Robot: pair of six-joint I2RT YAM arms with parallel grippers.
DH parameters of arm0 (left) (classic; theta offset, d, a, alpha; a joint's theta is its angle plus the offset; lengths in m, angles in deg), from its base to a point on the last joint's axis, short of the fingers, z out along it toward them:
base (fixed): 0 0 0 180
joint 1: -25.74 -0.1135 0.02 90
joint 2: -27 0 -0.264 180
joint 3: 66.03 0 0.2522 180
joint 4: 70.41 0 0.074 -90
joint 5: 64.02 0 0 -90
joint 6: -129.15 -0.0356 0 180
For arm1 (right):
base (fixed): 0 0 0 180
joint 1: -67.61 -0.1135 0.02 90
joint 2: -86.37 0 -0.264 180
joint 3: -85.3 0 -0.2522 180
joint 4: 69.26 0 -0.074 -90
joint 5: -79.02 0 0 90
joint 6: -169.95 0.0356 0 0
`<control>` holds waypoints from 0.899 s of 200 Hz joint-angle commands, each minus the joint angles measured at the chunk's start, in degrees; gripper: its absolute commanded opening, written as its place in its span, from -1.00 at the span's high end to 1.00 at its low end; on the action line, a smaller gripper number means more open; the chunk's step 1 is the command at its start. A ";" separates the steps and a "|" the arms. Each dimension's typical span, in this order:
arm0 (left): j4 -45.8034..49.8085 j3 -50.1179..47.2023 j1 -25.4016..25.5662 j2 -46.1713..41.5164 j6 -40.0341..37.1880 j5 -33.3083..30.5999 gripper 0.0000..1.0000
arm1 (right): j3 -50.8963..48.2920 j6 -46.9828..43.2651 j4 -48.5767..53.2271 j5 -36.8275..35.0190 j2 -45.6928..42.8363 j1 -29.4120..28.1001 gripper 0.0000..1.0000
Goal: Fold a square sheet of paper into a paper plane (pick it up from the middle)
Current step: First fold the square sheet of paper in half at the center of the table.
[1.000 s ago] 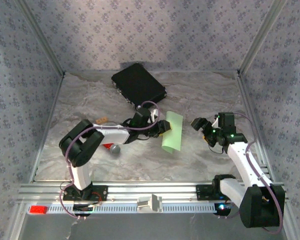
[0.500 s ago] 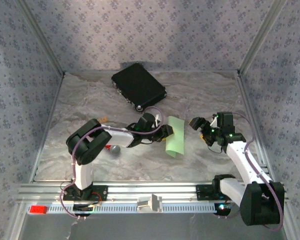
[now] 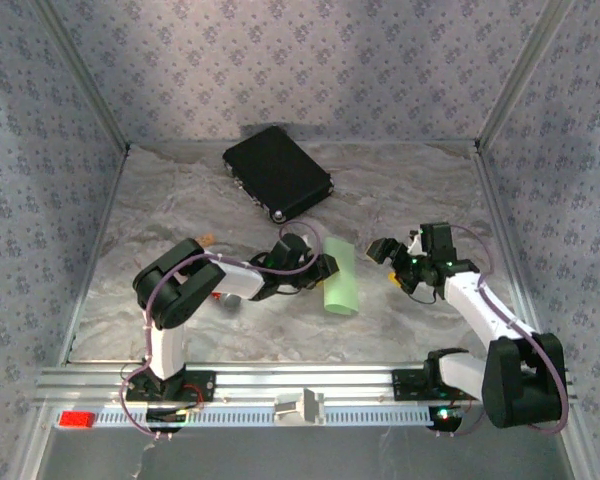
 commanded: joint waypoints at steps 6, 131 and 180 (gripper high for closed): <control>7.88 2.39 -0.41 0.49 -3.96 -1.57 0.01 | 0.76 -1.27 0.30 0.71 0.86 -0.48 -0.88; 33.80 11.21 -0.08 -4.13 -17.65 -9.84 -0.31 | 0.87 -1.05 1.63 -0.93 1.04 -1.16 -0.88; 38.78 13.40 -0.03 -2.85 -20.48 -10.76 -0.28 | 0.60 -1.22 1.98 -1.19 1.30 -1.18 -0.88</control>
